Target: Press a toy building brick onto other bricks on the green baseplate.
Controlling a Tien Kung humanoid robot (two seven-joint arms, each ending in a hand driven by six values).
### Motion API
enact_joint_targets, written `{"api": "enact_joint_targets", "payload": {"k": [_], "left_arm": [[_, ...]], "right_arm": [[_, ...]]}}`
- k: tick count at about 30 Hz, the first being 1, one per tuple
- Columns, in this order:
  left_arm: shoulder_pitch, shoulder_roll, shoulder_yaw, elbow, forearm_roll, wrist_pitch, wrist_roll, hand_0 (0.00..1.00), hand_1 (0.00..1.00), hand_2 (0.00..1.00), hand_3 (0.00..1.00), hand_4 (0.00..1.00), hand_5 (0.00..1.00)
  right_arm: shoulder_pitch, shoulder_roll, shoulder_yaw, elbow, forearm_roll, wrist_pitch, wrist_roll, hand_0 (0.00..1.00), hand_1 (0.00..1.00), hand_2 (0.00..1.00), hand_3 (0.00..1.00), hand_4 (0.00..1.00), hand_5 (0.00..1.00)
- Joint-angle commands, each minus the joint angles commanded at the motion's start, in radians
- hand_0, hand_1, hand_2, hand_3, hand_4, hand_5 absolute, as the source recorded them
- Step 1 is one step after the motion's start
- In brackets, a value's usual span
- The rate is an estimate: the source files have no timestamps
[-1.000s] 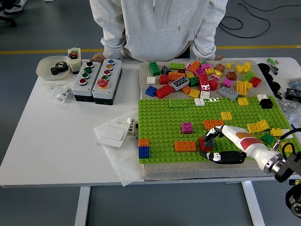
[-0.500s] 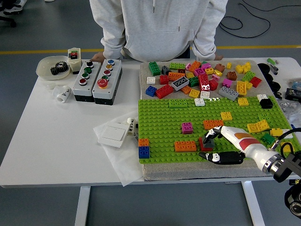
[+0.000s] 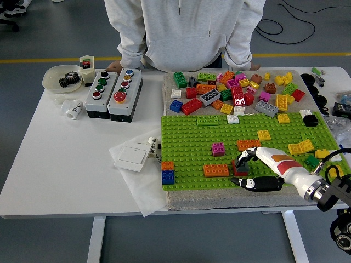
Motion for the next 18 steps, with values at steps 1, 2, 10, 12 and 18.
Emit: {"api": "enact_joint_targets", "payload": {"k": [1, 2, 10, 12, 18], "left_arm": [[0.0, 0.0, 0.0, 0.0, 0.0, 0.0, 0.0, 0.793, 0.787, 0.788, 0.584, 0.613, 0.625], [0.0, 0.0, -0.002, 0.0, 0.001, 0.0, 0.0, 0.793, 0.786, 0.789, 0.584, 0.614, 0.625], [0.003, -0.001, -0.001, 0.0, 0.003, 0.0, 0.001, 0.793, 0.787, 0.788, 0.584, 0.614, 0.626], [0.003, -0.001, -0.002, 0.0, 0.004, 0.0, 0.001, 0.793, 0.787, 0.788, 0.584, 0.614, 0.626], [0.005, -0.002, -0.003, 0.0, 0.006, -0.001, 0.001, 0.797, 0.786, 0.79, 0.584, 0.614, 0.625]], "right_arm": [[0.0, 0.0, 0.0, 0.0, 0.0, 0.0, 0.0, 0.664, 0.66, 0.714, 0.559, 0.87, 0.552], [0.0, 0.0, -0.001, 0.0, -0.001, 0.0, 0.0, 0.663, 0.659, 0.713, 0.56, 0.869, 0.552], [-0.002, 0.0, -0.008, 0.0, -0.005, 0.003, -0.001, 0.663, 0.66, 0.713, 0.56, 0.869, 0.55], [-0.002, 0.0, -0.009, -0.001, -0.006, 0.004, -0.001, 0.663, 0.66, 0.713, 0.56, 0.869, 0.55], [-0.003, 0.001, -0.011, -0.004, -0.007, 0.005, -0.001, 0.663, 0.659, 0.713, 0.56, 0.869, 0.55]]}}
